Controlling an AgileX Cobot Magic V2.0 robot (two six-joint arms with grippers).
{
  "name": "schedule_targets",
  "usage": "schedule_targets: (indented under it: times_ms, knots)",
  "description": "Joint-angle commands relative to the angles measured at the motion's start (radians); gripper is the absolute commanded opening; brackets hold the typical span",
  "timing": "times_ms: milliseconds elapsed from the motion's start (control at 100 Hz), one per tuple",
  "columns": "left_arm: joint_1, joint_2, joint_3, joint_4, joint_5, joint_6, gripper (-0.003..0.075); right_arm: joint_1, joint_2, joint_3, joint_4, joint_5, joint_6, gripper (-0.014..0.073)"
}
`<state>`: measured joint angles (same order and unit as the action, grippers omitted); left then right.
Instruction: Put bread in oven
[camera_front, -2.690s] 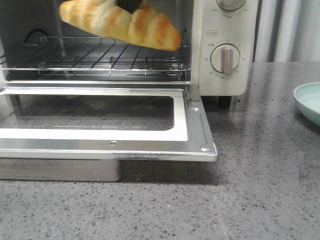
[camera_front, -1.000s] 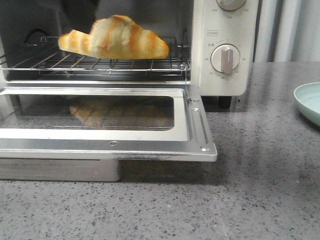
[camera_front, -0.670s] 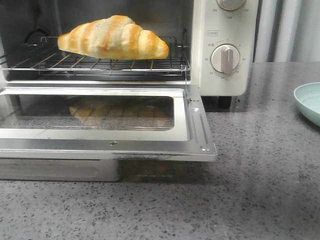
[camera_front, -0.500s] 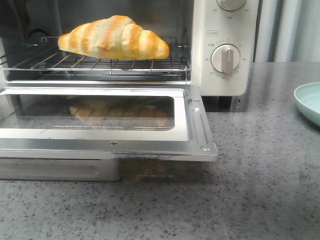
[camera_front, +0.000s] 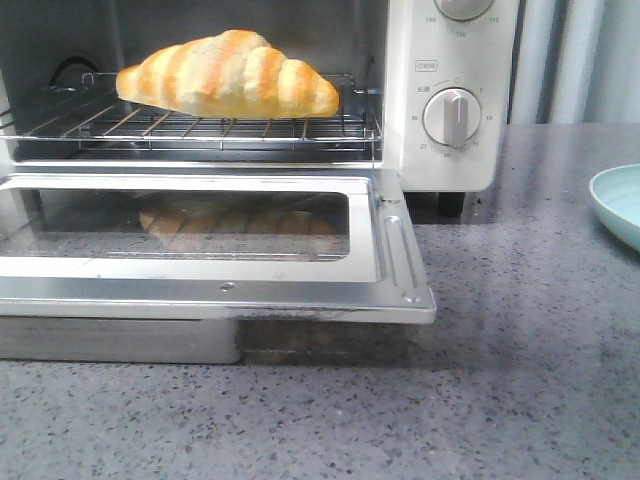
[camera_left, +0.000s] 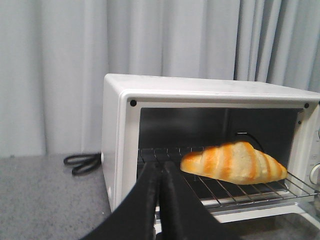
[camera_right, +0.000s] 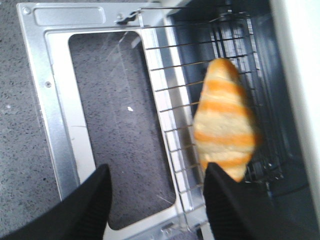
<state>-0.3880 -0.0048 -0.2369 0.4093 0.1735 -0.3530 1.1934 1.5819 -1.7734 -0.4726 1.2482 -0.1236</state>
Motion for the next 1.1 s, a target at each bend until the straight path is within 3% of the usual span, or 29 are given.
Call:
schedule_targets:
  times_ms: [0,100,220,320,740,1090]
  knots:
    - [0.009,0.007,0.051,0.111,-0.226,-0.006,-0.0022,-0.021,-0.073,-0.028,-0.036,0.058,0.006,0.0305]
    - [0.014,0.007,0.117,0.154,-0.239,-0.006,-0.0021,-0.052,-0.092,-0.028,-0.036,0.058,0.017,0.0212]
    - [0.014,0.007,0.170,0.150,-0.241,-0.006,-0.0021,-0.114,-0.114,-0.017,-0.036,0.058,0.018,0.0026]
    - [0.014,0.007,0.189,0.150,-0.241,-0.006,-0.0021,-0.181,-0.136,0.018,-0.036,0.058,0.018,-0.0078]
    - [0.014,0.007,0.201,0.150,-0.241,-0.006,-0.0021,-0.473,-0.303,0.253,-0.041,0.037,0.040,-0.0076]
    - [0.014,0.007,0.201,0.150,-0.241,-0.006,-0.0021,-0.502,-0.531,0.507,-0.044,-0.140,0.166,-0.0076]
